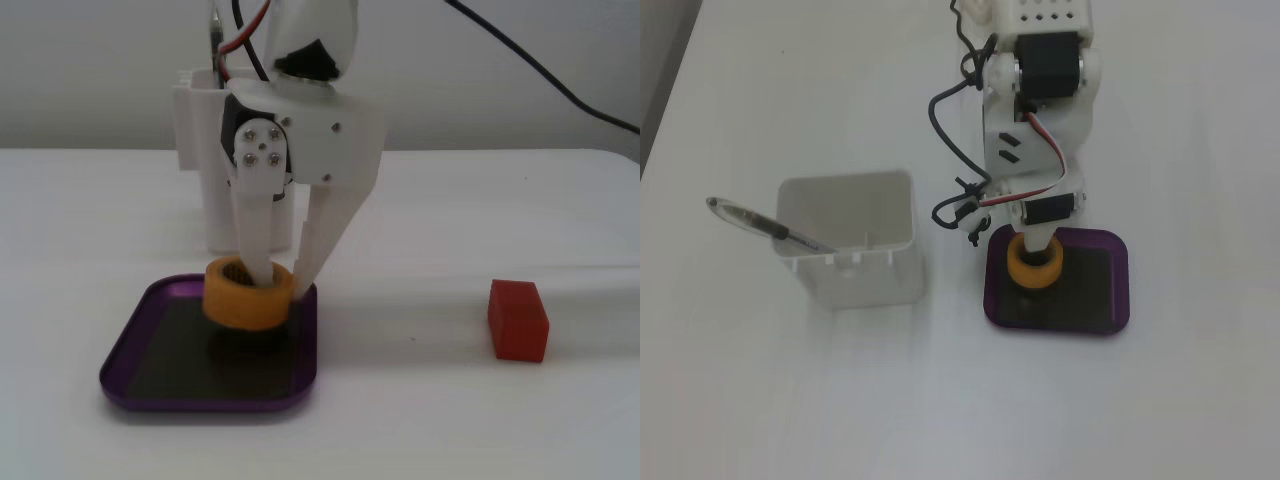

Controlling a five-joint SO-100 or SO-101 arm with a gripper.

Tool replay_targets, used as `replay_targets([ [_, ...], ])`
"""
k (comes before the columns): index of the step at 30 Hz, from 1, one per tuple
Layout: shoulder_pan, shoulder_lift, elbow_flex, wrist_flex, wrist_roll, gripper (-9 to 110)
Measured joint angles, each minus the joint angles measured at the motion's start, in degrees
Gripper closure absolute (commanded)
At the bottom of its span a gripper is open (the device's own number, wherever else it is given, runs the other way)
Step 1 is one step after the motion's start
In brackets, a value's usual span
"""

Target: Grab up the yellow tape and put it in the box.

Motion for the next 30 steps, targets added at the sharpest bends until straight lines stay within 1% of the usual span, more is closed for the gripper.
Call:
replay_targets([
  [4,0.00,-0.09,0.00,0.00,0.00,92],
  [7,0.00,-0.09,-1.67,0.97,0.00,89],
  [12,0.09,0.88,-7.91,7.47,1.05,88],
  [15,0.09,4.57,-13.45,13.89,1.67,89],
  [20,0.09,14.94,-21.18,25.66,2.02,89],
  [23,0.09,23.38,-21.62,28.39,3.43,91],
  [26,0.09,33.57,-17.14,29.00,5.27,92],
  [30,0.00,48.25,-5.89,29.00,6.24,92],
])
